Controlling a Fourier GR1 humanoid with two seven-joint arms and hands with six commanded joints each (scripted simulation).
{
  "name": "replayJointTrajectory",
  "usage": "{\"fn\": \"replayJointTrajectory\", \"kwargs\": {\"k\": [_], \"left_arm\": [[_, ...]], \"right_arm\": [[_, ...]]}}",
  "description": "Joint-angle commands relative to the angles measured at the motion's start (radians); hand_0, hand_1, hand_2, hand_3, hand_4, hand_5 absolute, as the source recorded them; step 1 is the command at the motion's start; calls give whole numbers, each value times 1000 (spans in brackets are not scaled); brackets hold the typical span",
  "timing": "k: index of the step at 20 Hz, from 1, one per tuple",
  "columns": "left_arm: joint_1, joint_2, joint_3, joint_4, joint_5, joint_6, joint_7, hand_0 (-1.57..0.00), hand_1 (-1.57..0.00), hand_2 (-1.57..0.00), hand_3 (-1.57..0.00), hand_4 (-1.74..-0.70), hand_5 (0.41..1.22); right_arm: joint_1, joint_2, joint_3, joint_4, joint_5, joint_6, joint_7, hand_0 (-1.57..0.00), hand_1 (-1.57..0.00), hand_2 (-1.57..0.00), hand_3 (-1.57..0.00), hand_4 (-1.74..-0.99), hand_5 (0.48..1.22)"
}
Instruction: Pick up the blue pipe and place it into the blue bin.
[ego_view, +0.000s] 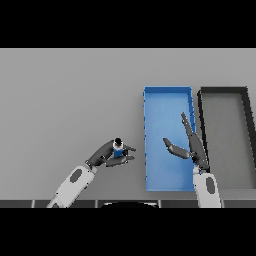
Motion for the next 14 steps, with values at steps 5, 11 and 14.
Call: {"fn": "replayJointTrajectory", "kwargs": {"k": [5,11,14], "left_arm": [[-2,-32,8,-39,-28,15,-47,-1508,-1520,-1527,-1518,-1488,1202],[-49,-84,21,-132,-28,19,1,-1554,-1558,-1560,-1557,-1475,1216],[-61,-74,24,-170,-30,-8,29,-1562,-1564,-1565,-1564,-1473,1218]], "right_arm": [[5,-2,3,-9,11,-6,0,1,1,1,1,-1158,552],[14,-10,7,-10,29,-10,4,1,1,1,1,-1135,559],[1,-16,-1,-2,24,-8,8,1,1,1,1,-1126,567]]}}
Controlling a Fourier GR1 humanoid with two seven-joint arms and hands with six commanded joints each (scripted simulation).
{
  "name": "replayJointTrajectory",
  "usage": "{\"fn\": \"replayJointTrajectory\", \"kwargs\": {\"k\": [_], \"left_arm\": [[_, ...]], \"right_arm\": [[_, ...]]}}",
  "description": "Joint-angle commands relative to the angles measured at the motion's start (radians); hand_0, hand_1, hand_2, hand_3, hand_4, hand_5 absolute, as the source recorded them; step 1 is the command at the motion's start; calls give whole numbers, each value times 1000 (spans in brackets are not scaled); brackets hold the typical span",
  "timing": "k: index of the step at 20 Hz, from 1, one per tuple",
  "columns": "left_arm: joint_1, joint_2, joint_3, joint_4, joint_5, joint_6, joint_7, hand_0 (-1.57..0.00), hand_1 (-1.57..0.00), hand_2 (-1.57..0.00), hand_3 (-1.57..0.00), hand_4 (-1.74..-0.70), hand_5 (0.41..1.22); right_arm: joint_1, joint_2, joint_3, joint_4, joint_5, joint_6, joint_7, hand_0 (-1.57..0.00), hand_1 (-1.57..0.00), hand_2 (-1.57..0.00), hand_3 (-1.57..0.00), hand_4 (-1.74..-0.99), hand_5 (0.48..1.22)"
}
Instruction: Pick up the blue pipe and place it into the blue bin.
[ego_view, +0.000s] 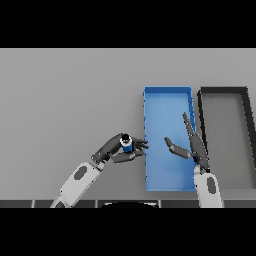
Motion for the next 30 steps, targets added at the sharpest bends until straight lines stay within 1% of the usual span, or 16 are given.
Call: {"fn": "replayJointTrajectory", "kwargs": {"k": [1,3,5,9,12,13,15,17,18,19,21,23,24,25,28,30], "left_arm": [[-9,1,13,-6,10,-4,17,-1564,-1566,-1566,-1565,-1473,1219],[-11,-12,5,-6,2,-20,36,-1567,-1567,-1568,-1567,-1473,1220],[-14,-16,15,-2,2,-34,35,-1568,-1569,-1569,-1569,-1473,1220],[7,-23,17,-12,-16,-44,41,-1570,-1570,-1570,-1570,-1474,1220],[6,-29,24,-10,-27,-55,43,-1570,-1571,-1571,-1571,-1474,1220],[3,-27,33,-7,-31,-58,44,-1571,-1571,-1571,-1571,-1474,1221],[5,-29,37,-16,-38,-67,37,-1571,-1571,-1571,-1571,-1475,1221],[19,-33,36,-20,-44,-75,37,-1571,-1571,-1571,-1571,-1475,1221],[31,-32,35,-26,-51,-76,39,-1571,-1571,-1571,-1571,-1475,1221],[24,-39,39,-21,-54,-77,46,-1571,-1571,-1571,-1571,-1474,1221],[21,-34,44,-26,-66,-89,48,-1571,-1571,-1571,-1571,-1474,1221],[16,-39,56,-23,-67,-94,58,-1571,-1571,-1571,-1571,-1473,1221],[18,-48,52,-25,-74,-94,56,-1571,-1571,-1571,-1571,-1473,1221],[21,-45,56,-34,-68,-102,59,-1571,-1571,-1571,-1571,-1473,1221],[19,-50,58,-35,-84,-113,59,-1571,-1571,-1571,-1571,-1474,1221],[22,-55,60,-32,-98,-113,59,-1571,-1571,-1571,-1571,-1474,1221]], "right_arm": [[-2,-1,-1,6,2,-1,-7,1,1,1,1,-1124,569],[10,0,1,4,2,2,-16,1,1,1,1,-1124,574],[49,15,9,-27,23,-27,-27,1,1,1,1,-1124,578],[189,63,36,-163,91,-114,-18,1,1,1,1,-1133,578],[224,75,41,-215,111,-135,35,1,-3,1,1,-1191,577],[235,77,38,-221,99,-133,26,1,-11,-3,1,-1194,572],[193,87,28,-250,30,-108,-9,1,-22,-30,1,-1166,571],[187,63,23,-305,-48,-47,-53,1,-14,-25,1,-1175,592],[186,42,23,-342,-77,-17,-57,1,-11,-20,1,-1169,597],[177,5,24,-389,-100,17,-30,1,-8,-16,1,-1163,592],[134,-52,39,-451,-149,81,67,1,-5,-10,1,-1171,579],[85,-91,71,-477,-164,128,218,1,-3,-6,1,-1185,554],[60,-104,86,-478,-159,145,259,1,-2,-4,1,-1194,543],[34,-121,95,-483,-166,165,279,1,-1,-3,1,-1205,539],[-43,-129,146,-475,-182,218,297,1,0,-1,1,-1246,526],[-96,-128,172,-480,-196,240,359,1,0,0,1,-1249,524]]}}
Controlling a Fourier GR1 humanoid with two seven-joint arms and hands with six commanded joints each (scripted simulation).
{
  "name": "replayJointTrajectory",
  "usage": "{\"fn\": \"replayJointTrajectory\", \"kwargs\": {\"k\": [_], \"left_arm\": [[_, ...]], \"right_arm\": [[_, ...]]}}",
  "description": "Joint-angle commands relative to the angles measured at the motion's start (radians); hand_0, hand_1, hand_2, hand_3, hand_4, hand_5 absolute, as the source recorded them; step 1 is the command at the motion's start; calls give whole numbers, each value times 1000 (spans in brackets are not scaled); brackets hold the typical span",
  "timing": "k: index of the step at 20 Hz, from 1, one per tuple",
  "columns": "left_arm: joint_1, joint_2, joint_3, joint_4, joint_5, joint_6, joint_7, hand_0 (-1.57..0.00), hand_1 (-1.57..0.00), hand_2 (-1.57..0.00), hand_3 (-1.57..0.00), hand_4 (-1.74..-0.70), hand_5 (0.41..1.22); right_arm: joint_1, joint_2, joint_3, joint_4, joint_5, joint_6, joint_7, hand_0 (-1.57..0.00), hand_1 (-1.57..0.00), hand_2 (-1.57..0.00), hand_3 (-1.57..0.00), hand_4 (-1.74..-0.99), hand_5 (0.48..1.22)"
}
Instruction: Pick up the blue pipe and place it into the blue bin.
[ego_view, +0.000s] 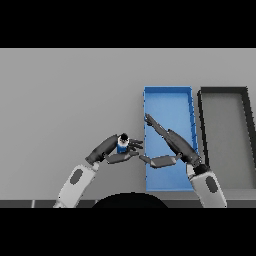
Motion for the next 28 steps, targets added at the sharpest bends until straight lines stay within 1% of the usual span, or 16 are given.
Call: {"fn": "replayJointTrajectory", "kwargs": {"k": [1,2,5,7,13,15,16,17,18,19,20,22,23,25,26,28], "left_arm": [[9,0,1,-4,-1,-1,-1,-1571,-1571,-1571,-1571,-1475,1221],[6,-3,5,4,-5,-3,2,-1571,-1571,-1571,-1571,-1475,1221],[-12,-23,14,11,-7,-12,29,-1571,-1571,-1571,-1571,-1476,1221],[-12,-25,21,6,-5,-27,20,-1571,-1571,-1571,-1571,-1473,1221],[-11,-41,52,24,27,-88,14,-1571,-1571,-1571,-1571,-1459,1221],[-5,-39,54,29,4,-95,-13,-1571,-1571,-1571,-1571,-1456,1221],[1,-44,53,29,4,-101,-13,-1571,-1571,-1571,-1571,-1460,1221],[7,-43,59,29,1,-97,8,-1571,-1571,-1571,-1571,-1515,1221],[-6,-52,68,28,7,-94,42,-1571,-1571,-1541,-1304,-1560,1221],[3,-56,66,25,13,-96,58,-1571,-1571,-1528,-1139,-1596,1221],[11,-53,66,14,11,-96,65,-1571,-1571,-1537,-1163,-1625,1221],[-8,-66,72,34,4,-101,30,-1571,-1571,-1549,-1228,-1667,1221],[-7,-76,66,37,-1,-101,22,-1571,-1571,-1553,-1271,-1682,1221],[8,-69,66,11,-3,-103,35,-1571,-1571,-1560,-1331,-1703,1221],[-1,-71,73,24,-6,-102,18,-1571,-1571,-1562,-1322,-1711,1221],[-8,-77,76,24,-4,-99,3,-1571,-1571,-1539,-1412,-1722,1221]], "right_arm": [[-20,9,21,-9,-11,11,27,1,0,0,1,-1242,524],[-36,12,27,-8,-24,18,54,1,0,0,1,-1239,522],[-118,46,68,9,-62,43,73,1,1,1,1,-1220,525],[-164,54,90,21,-71,54,108,1,1,1,1,-1209,517],[-307,114,127,125,-101,91,165,1,1,-1,1,-1208,512],[-349,129,122,174,-106,104,178,1,-32,-54,-6,-1215,513],[-362,142,128,191,-112,109,181,-24,-108,-130,-49,-1222,517],[-372,147,130,207,-113,119,173,-166,-241,-249,-143,-1255,519],[-383,142,120,220,-126,132,172,-398,-437,-428,-307,-1303,520],[-390,154,135,230,-110,131,174,-630,-652,-657,-504,-1383,523],[-393,161,140,247,-90,129,160,-818,-836,-840,-662,-1446,527],[-386,170,138,240,-111,129,138,-1089,-1101,-1103,-896,-1537,600],[-388,190,137,252,-120,120,133,-1186,-1195,-1196,-1031,-1513,671],[-370,202,133,255,-116,119,88,-1324,-1330,-1331,-1225,-1481,869],[-368,208,135,249,-104,119,97,-1374,-1378,-1379,-1295,-1475,940],[-371,219,145,244,-66,124,74,-1445,-1448,-1448,-1394,-1477,1041]]}}
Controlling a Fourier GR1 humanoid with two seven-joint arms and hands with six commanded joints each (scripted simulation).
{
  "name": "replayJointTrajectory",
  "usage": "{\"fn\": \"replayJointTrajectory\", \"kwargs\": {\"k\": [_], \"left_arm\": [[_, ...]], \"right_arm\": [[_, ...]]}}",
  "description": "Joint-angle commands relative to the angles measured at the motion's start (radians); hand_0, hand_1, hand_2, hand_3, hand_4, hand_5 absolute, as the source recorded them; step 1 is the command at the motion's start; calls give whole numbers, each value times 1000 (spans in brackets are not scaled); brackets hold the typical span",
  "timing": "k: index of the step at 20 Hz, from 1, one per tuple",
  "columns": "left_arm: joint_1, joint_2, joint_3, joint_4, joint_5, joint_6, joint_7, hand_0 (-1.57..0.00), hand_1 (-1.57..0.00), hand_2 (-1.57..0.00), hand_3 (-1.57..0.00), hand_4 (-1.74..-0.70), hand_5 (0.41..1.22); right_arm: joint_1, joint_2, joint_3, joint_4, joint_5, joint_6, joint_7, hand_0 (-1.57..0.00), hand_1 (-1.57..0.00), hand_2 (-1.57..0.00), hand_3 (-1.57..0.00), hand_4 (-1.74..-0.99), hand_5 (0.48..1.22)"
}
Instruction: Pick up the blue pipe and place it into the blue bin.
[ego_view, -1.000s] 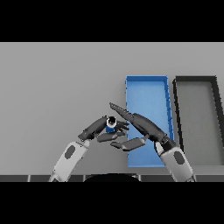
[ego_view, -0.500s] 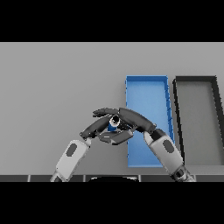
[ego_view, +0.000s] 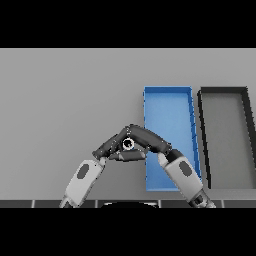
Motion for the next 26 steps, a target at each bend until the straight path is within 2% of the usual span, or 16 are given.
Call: {"fn": "replayJointTrajectory", "kwargs": {"k": [1,2,4,7,8,9,11,13,15,18,20,21,23,26], "left_arm": [[5,3,0,1,-2,1,-15,-1571,-1571,-1545,-1396,-1725,1221],[-3,0,-1,10,-14,4,-10,-1571,-1571,-1551,-1417,-1729,1221],[-2,4,5,0,-12,-3,-2,-1571,-1571,-1558,-1437,-1733,1221],[13,2,-1,0,-19,4,-35,-1571,-1571,-1564,-1434,-1732,1221],[8,2,3,3,-22,2,-36,-1571,-1571,-1566,-1264,-1734,1221],[14,5,0,-12,-31,0,-26,-1446,-1368,-1336,-1051,-1629,1221],[11,21,0,-11,-59,-11,-19,-940,-875,-855,-672,-1406,1221],[8,24,3,-10,-75,-49,-4,-601,-560,-547,-430,-1250,1221],[-3,23,10,4,-82,-73,4,-384,-358,-350,-275,-1134,1063],[-1,31,20,25,-81,-78,85,-196,-183,-178,-140,-1031,848],[8,35,18,16,-81,-78,85,-125,-117,-114,-89,-991,729],[6,30,17,23,-87,-71,78,-100,-93,-91,-71,-977,682],[9,13,26,21,-65,-68,131,-64,-59,-58,-45,-974,607],[19,14,29,20,-63,-61,156,-32,-30,-29,-23,-967,544]], "right_arm": [[5,10,10,-9,15,-1,2,-1470,-1472,-1473,-1429,-1481,1077],[21,5,4,-7,16,10,-20,-1490,-1492,-1492,-1458,-1485,1106],[40,39,-6,-9,-13,4,-9,-1519,-1520,-1521,-1499,-1490,1147],[60,69,-23,-26,-25,10,24,-1545,-1545,-1545,-1534,-1494,1183],[74,76,-27,-32,-22,9,18,-1550,-1550,-1550,-1541,-1495,1191],[74,83,-29,-32,-8,5,2,-1554,-1554,-1555,-1547,-1496,1197],[55,100,-34,-17,12,7,28,-1560,-1560,-1560,-1556,-1497,1206],[61,116,-38,-20,23,14,43,-1564,-1564,-1564,-1561,-1498,1211],[60,130,-47,-26,35,23,69,-1567,-1567,-1567,-1565,-1498,1215],[67,152,-55,-30,56,24,16,-1569,-1569,-1569,-1568,-1499,1218],[72,156,-57,-31,77,27,-1,-1570,-1570,-1570,-1569,-1499,1219],[76,161,-56,-35,86,26,4,-1570,-1570,-1570,-1569,-1499,1219],[70,172,-70,-34,78,30,4,-1570,-1570,-1570,-1570,-1499,1220],[57,182,-100,-25,69,39,-2,-1571,-1571,-1571,-1570,-1497,1220]]}}
